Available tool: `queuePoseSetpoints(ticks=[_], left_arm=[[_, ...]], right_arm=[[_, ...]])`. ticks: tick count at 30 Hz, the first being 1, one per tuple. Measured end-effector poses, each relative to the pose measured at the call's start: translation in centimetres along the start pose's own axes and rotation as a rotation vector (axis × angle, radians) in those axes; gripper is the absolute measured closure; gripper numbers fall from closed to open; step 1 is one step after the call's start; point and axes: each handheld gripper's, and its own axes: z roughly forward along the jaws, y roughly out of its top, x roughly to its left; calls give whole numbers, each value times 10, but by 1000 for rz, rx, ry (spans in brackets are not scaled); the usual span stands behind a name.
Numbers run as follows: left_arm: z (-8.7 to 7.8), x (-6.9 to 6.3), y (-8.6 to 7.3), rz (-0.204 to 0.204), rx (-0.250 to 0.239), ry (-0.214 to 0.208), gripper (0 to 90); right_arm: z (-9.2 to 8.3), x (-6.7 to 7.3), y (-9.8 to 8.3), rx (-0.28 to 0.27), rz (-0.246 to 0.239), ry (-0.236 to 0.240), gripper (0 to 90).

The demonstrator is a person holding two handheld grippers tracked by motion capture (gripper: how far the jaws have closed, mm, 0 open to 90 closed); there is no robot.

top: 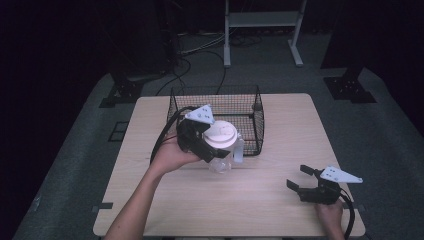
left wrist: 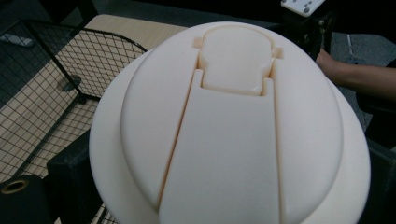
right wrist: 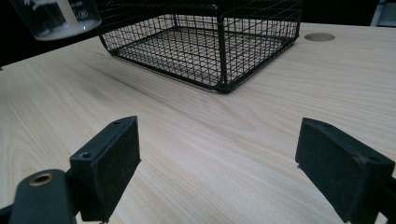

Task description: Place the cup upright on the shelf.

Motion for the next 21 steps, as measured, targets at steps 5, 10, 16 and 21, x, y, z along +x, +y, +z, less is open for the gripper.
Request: queuePoseSetpoints(ticks=[5, 10, 16, 21], left_arm=[[-5, 8, 16, 9, 13, 16, 51], [-8, 18, 30, 3, 18, 24, 51], [-11, 33, 45, -7, 20, 35, 51], [-10, 45, 56, -11, 35, 59, 51]], right_arm=[[0, 0, 0, -2, 5, -2, 128], [0, 0, 0, -4, 3, 1, 128], [0, 0, 0, -4, 1, 4, 128], [0, 0, 0, -6, 1, 4, 128]])
